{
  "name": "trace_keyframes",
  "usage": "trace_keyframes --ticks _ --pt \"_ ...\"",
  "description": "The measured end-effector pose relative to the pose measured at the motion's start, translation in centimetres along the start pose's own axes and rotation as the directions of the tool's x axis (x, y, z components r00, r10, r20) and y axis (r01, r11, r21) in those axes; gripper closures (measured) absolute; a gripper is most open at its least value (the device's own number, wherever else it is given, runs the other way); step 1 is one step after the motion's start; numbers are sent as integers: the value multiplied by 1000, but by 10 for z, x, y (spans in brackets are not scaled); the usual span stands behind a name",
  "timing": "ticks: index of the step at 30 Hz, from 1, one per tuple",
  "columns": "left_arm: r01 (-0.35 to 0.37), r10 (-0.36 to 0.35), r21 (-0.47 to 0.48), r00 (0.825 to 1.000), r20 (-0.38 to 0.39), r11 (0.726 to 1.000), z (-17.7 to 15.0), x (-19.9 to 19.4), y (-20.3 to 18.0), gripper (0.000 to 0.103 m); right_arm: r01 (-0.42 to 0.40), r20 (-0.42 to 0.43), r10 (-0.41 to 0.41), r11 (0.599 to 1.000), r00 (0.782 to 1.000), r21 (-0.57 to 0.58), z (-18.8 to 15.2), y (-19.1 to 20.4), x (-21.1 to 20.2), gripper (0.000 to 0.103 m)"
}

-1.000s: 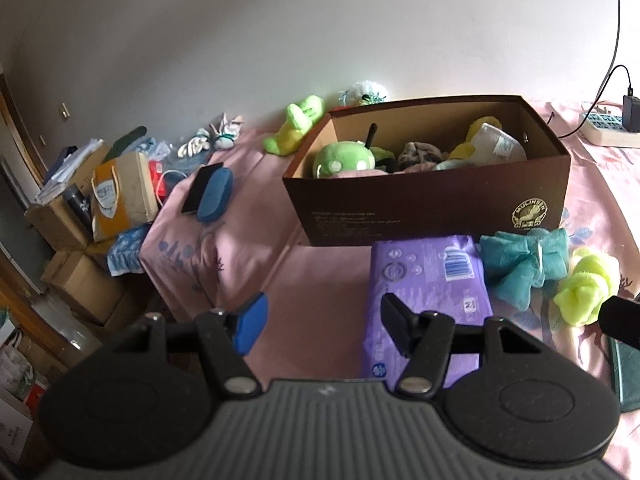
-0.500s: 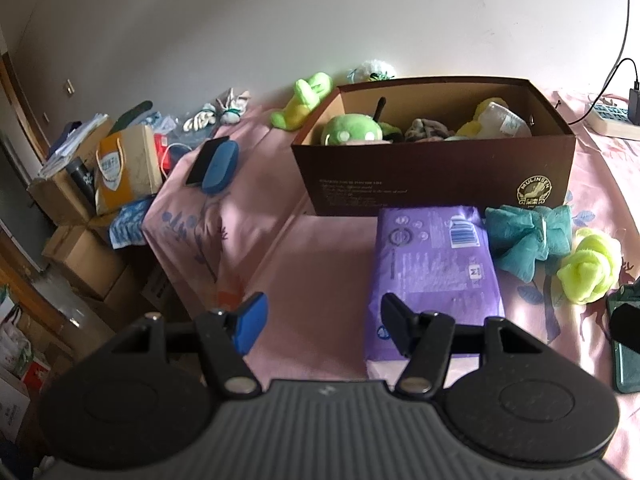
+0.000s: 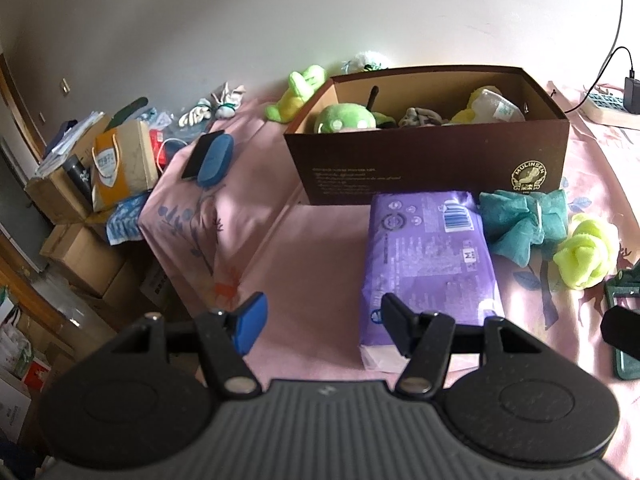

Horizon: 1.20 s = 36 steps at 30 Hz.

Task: Organize soft objects
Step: 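Move left gripper to teal mesh sponge while right gripper moves to lime sponge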

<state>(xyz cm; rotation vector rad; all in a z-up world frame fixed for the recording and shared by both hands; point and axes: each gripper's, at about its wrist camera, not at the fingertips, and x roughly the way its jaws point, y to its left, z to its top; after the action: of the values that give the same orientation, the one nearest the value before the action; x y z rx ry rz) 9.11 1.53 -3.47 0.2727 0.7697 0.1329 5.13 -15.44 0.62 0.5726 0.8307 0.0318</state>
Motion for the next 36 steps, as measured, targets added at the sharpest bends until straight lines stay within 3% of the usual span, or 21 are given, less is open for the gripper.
trace_keyframes --ticks 11,26,36 --pt "25 -25 1 1000 3 1000 -1 -4 1 40 2 -8 -2 1000 1000 16 -2 -6 0 78" --pt "-19 19 53 1000 -12 998 -5 0 -10 40 23 -15 -22 999 1000 48 -4 -19 -3 78" --pt "27 -32 82 998 61 996 -2 -13 -12 40 12 24 -13 998 1000 55 2 -28 -16 78"
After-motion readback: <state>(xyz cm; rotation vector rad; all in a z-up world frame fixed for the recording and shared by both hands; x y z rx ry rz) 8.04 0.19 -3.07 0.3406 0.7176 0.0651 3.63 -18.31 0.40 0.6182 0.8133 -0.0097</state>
